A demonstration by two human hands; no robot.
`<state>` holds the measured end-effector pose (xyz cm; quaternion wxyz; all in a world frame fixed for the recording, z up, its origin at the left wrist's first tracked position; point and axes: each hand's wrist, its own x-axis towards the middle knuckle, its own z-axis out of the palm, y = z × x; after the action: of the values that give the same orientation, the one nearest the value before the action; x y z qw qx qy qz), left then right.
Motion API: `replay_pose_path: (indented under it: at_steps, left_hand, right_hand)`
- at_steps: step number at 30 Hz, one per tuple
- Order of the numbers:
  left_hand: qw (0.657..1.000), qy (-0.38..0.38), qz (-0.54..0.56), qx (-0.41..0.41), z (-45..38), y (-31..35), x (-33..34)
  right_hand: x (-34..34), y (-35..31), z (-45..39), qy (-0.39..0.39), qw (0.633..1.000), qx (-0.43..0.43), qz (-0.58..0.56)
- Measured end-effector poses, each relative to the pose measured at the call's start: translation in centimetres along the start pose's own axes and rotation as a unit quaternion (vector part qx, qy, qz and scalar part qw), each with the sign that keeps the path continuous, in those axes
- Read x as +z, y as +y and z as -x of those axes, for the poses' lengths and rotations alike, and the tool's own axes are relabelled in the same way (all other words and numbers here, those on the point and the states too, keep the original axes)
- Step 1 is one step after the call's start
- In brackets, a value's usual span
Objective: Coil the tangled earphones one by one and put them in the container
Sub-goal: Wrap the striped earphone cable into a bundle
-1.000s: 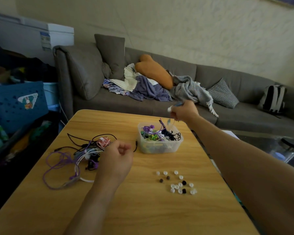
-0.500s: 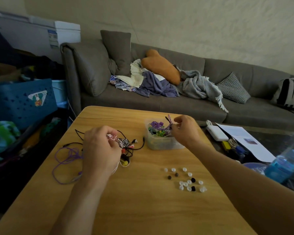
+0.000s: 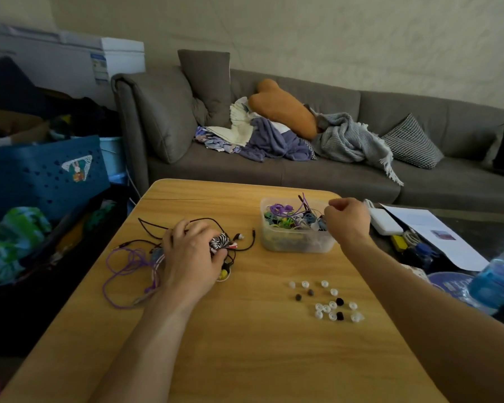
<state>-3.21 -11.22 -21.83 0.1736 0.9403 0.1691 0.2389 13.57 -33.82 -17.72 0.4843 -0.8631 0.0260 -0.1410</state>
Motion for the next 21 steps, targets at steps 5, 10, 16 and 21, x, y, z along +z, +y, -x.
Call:
replay_pose_path:
  at_steps: [5,10,16,21]
  left_hand:
    - [0.995,0.075,0.053,-0.029,-0.2,0.4,0.0]
    - [0.998,0.047,-0.017,-0.045,0.1,0.3,-0.5]
    - [0.992,-0.018,-0.117,-0.053,0.5,1.2,-0.5]
    - [0.998,0.062,-0.023,-0.023,0.7,2.2,-0.9]
  right_hand:
    - [-0.4,1.7,1.5,0.056,0.983,0.038,-0.171]
    - [-1.3,2.1,2.5,0.126,0.887,0.164,-0.413]
    - [-2.7,1.3,5.4,0.126,0.914,0.105,-0.372]
    - [-1.7,-0.1,10.3,0.011,0.954,-0.021,-0.3]
